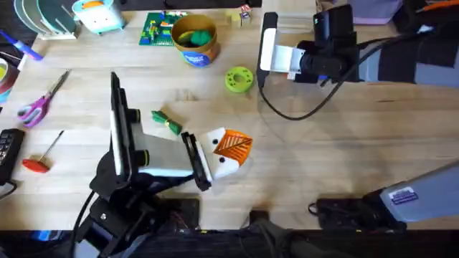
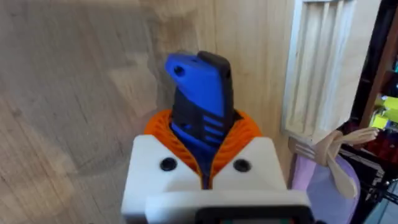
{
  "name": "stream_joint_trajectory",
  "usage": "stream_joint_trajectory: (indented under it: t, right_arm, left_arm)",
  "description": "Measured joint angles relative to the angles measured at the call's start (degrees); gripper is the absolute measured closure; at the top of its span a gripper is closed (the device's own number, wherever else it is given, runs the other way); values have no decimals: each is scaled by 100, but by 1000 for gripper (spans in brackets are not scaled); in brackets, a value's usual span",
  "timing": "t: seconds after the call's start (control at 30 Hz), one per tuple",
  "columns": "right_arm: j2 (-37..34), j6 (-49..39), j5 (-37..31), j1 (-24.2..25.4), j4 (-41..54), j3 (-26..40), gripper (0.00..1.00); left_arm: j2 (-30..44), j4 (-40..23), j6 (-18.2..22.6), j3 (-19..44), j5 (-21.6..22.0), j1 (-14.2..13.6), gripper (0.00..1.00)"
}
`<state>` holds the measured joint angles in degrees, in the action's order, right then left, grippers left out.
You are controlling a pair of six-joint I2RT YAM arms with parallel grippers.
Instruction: Pick up the gripper from the table and insert it into the empty holder that is missing its gripper. Then pick up a screw, insert it into the mounting hole, and use the screwdriver to tighten it. Finally, clean up the table by picking up the vegetable and placing it into the bucket.
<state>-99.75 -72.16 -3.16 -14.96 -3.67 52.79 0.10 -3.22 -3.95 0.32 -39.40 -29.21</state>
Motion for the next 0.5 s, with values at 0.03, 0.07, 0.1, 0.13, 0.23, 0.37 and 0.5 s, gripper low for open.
stream_joint_trajectory:
  t: [0.03,0.07,0.1,0.13,0.23,0.37,0.5]
  right_arm:
    - [-24,-37,-18,-18,3,7,975]
    - [-48,-63,-33,-37,8,16,970]
    - [-64,-80,-35,-54,42,30,919]
    - [-77,-111,-44,-67,82,37,851]
    - [-87,-159,-59,-96,174,74,737]
    - [-87,-155,-68,-98,345,161,518]
    - [-48,-198,-85,-103,395,302,33]
  left_arm:
    - [0,0,0,0,0,-2,989]
    - [0,0,0,0,0,0,989]
    - [0,0,0,0,0,-2,989]
    - [0,0,0,0,0,-2,989]
    - [0,0,0,0,0,-2,989]
    - [0,0,0,0,0,-2,989]
    - [0,0,0,0,0,-2,989]
